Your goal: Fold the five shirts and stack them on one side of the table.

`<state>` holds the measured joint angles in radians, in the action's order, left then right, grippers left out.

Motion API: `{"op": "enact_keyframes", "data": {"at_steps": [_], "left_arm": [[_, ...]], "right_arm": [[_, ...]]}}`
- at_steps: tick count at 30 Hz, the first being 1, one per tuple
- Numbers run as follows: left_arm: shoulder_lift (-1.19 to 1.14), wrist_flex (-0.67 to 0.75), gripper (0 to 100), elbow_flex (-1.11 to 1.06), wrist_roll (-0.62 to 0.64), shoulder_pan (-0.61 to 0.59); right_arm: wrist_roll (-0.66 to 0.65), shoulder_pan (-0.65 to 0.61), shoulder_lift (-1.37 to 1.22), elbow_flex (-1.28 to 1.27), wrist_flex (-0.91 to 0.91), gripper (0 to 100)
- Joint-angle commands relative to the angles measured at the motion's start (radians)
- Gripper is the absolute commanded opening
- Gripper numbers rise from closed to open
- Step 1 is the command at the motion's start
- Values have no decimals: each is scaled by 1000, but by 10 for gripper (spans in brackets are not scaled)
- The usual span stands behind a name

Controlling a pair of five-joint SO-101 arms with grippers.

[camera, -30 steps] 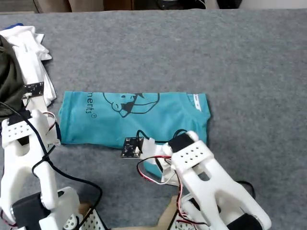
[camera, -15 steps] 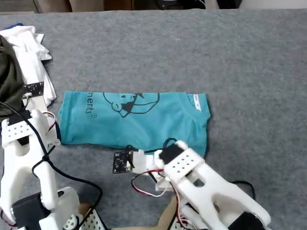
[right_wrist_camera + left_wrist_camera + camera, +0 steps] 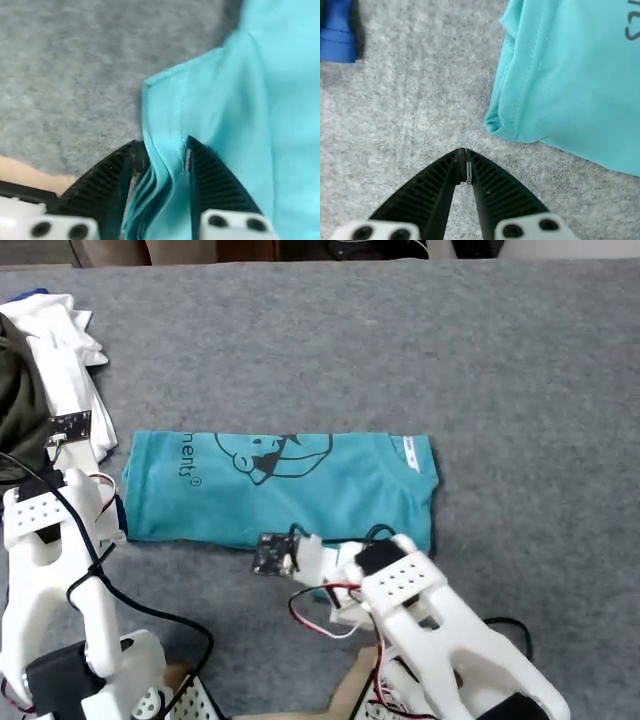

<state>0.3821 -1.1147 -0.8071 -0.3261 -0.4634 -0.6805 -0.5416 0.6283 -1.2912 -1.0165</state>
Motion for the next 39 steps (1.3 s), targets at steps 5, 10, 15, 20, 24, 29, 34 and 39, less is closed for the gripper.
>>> {"op": "enact_keyframes", "data": {"at_steps": [5, 10, 15, 20, 24, 29, 34, 39], "left_arm": [[30, 0, 19, -2, 0, -11], [30, 0, 19, -2, 0, -11], [30, 0, 19, -2, 0, -11], [30, 0, 19, -2, 0, -11], [30, 0, 19, -2, 0, -11], [30, 0, 19, -2, -2, -11], [30, 0, 19, -3, -2, -11], [30, 0, 19, -3, 0, -8]], "right_arm": [[2, 58, -1, -22, 9, 111], [2, 58, -1, -19, 5, 9], [9, 58, 4, 36, -51, 6], [3, 59, 4, 173, -178, 5], [2, 59, 1, 294, -247, 5], [-71, 62, -1, 387, -287, 5], [-160, 117, -4, 429, -282, 5], [-236, 203, -101, 509, -264, 5]]}}
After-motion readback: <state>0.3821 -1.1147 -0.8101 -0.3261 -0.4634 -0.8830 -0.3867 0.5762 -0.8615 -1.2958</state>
